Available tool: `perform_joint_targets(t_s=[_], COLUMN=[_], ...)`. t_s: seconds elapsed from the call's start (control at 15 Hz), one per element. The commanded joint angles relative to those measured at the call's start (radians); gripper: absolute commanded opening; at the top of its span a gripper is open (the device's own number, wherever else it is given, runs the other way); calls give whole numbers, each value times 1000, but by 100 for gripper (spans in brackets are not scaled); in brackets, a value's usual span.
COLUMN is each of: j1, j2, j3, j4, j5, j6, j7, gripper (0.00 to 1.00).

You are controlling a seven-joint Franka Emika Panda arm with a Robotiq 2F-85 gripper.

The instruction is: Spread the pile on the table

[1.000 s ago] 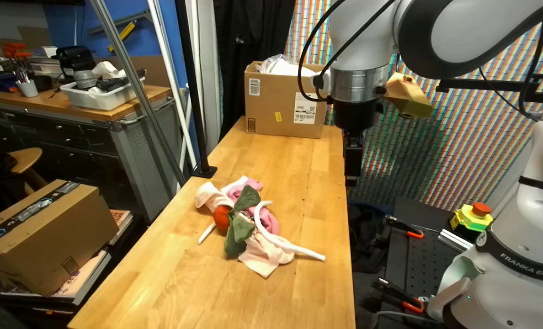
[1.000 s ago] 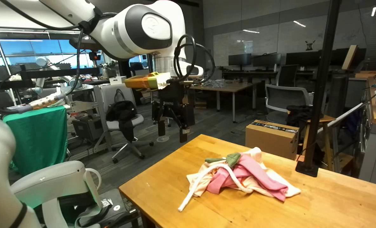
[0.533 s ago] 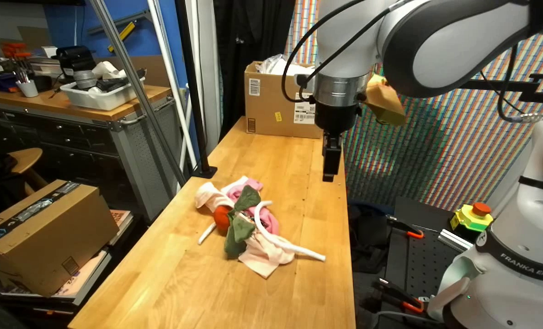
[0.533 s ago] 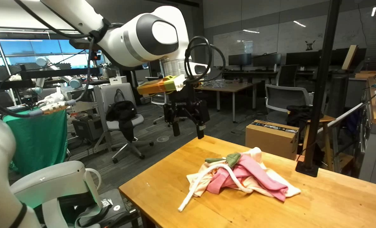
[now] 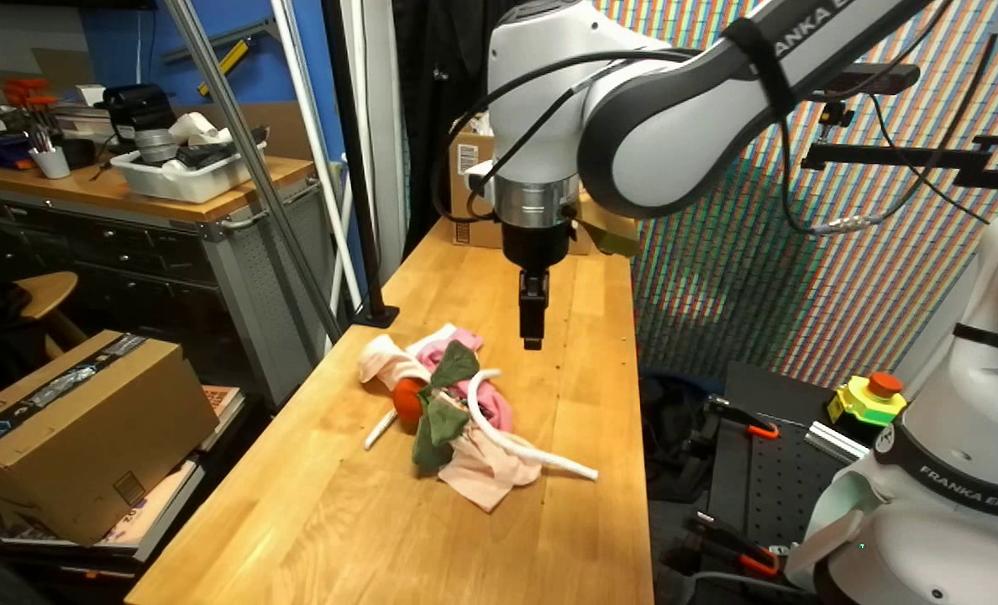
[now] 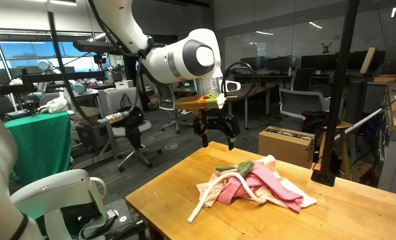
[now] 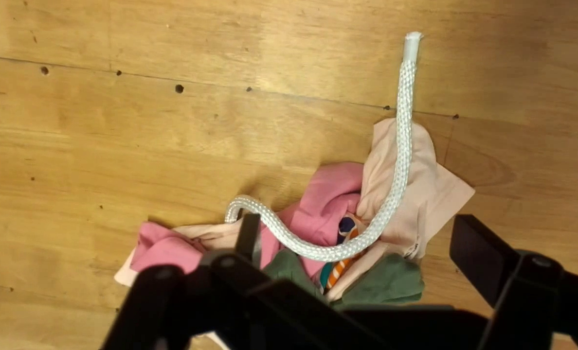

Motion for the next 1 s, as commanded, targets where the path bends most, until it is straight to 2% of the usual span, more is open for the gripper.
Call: perform_joint_targets(t_s=[0.0,0.47,0.93], j1=[12,33,46], j2=[177,380,494], j3=[-5,-16,-66], j4=[192,404,449], j5=[17,-30,-106], j6=[-79,-56,79], j7=[-61,-73,-35], gripper=[100,100,100])
